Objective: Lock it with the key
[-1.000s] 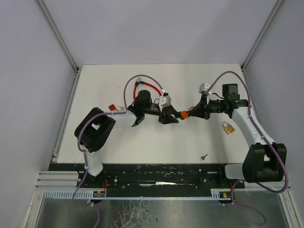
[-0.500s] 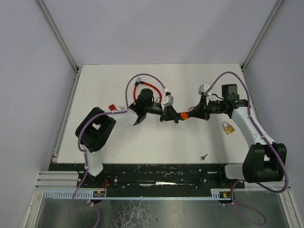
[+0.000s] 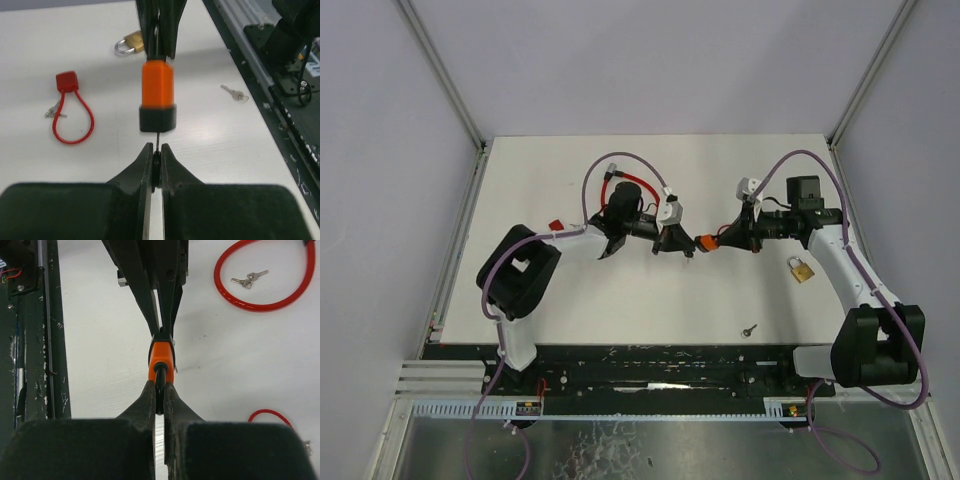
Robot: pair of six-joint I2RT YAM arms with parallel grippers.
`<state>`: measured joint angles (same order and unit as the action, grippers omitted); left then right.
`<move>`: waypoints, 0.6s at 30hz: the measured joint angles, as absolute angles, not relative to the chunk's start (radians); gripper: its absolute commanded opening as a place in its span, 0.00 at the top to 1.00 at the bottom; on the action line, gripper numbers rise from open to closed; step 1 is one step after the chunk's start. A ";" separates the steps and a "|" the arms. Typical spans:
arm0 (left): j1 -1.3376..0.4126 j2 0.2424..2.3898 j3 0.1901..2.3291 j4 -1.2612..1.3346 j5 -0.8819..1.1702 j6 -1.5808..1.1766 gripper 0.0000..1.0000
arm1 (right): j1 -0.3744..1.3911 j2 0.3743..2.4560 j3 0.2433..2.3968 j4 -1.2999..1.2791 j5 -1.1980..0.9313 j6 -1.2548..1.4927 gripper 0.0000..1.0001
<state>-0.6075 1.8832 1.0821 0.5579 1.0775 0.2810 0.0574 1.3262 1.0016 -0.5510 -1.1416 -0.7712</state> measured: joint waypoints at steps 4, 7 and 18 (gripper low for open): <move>-0.560 1.880 1.080 0.501 1.081 0.299 1.00 | 0.022 1.317 1.028 -0.572 -1.143 -0.782 1.00; -0.525 1.881 1.080 0.476 1.078 0.301 1.00 | -0.010 1.293 1.032 -0.579 -1.143 -0.785 1.00; -0.525 1.912 1.073 0.630 0.865 0.000 1.00 | -0.081 1.258 1.006 -0.430 -1.156 -0.590 1.00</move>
<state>-0.5255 1.9121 1.0733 0.6296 0.8646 -0.0002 -0.0814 1.2575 1.0061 -0.4305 -1.1557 -0.5900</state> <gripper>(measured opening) 0.033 0.041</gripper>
